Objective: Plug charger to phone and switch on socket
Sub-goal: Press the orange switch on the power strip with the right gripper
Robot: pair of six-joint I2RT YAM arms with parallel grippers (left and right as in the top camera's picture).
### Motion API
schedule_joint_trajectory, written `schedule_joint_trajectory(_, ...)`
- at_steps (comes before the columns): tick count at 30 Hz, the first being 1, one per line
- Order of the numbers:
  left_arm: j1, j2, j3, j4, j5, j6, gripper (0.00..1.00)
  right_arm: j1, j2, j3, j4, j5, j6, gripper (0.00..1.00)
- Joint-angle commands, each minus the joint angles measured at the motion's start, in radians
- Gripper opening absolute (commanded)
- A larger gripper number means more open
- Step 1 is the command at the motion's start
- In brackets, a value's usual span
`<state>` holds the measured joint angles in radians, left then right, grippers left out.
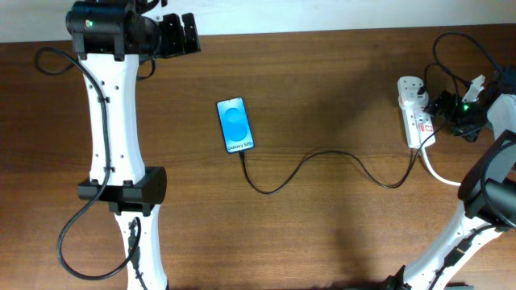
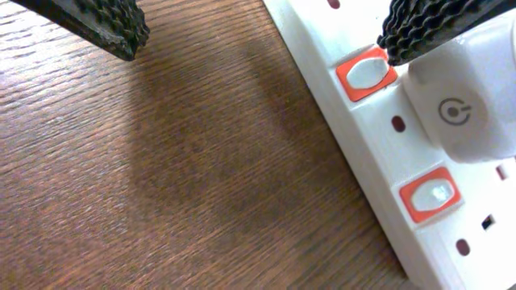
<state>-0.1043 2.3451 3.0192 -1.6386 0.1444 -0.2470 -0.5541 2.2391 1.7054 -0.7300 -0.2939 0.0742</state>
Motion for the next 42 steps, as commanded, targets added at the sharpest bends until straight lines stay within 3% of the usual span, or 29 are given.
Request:
schedule_joint_trajectory(1, 0.002, -0.011, 0.006, -0.002, -0.011, 0.009, 0.99, 0.005, 0.012, 0.019, 0.017, 0.03, -0.01, 0.97)
schedule_joint_trajectory(42, 0.002, -0.011, 0.006, -0.002, -0.011, 0.009, 0.99, 0.04, 0.063, 0.016, -0.023, 0.103, 0.053, 0.97)
